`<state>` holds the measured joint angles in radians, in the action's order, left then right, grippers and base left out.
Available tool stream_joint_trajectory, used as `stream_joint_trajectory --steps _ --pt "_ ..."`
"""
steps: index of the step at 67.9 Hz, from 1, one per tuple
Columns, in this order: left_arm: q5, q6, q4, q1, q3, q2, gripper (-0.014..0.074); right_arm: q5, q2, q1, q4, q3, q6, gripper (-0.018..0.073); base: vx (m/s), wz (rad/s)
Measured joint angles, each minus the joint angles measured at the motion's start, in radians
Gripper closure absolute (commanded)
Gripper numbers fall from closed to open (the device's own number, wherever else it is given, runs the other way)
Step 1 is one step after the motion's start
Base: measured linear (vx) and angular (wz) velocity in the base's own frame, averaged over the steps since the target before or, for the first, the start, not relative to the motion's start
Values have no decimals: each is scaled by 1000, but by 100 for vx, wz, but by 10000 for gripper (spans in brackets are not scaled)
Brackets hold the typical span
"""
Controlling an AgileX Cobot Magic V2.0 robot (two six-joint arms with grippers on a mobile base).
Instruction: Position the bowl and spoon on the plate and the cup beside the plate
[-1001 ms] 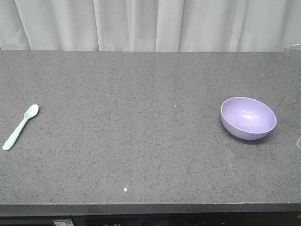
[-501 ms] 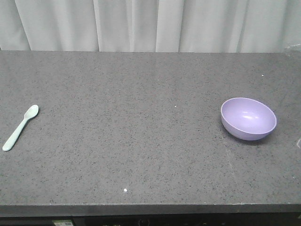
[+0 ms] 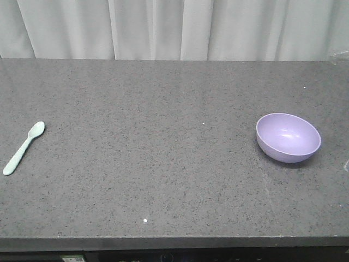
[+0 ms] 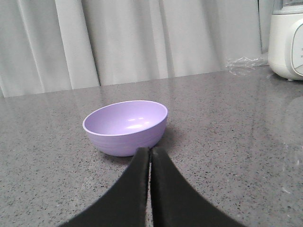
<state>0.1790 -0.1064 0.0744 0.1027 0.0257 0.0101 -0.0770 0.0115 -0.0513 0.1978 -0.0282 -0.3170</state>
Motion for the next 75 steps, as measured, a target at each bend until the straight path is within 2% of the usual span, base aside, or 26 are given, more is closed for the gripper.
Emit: stream_joint_trajectory --steps 75 --pt "0 0 0 0 0 0 603 0 0 0 0 0 0 562 0 0"
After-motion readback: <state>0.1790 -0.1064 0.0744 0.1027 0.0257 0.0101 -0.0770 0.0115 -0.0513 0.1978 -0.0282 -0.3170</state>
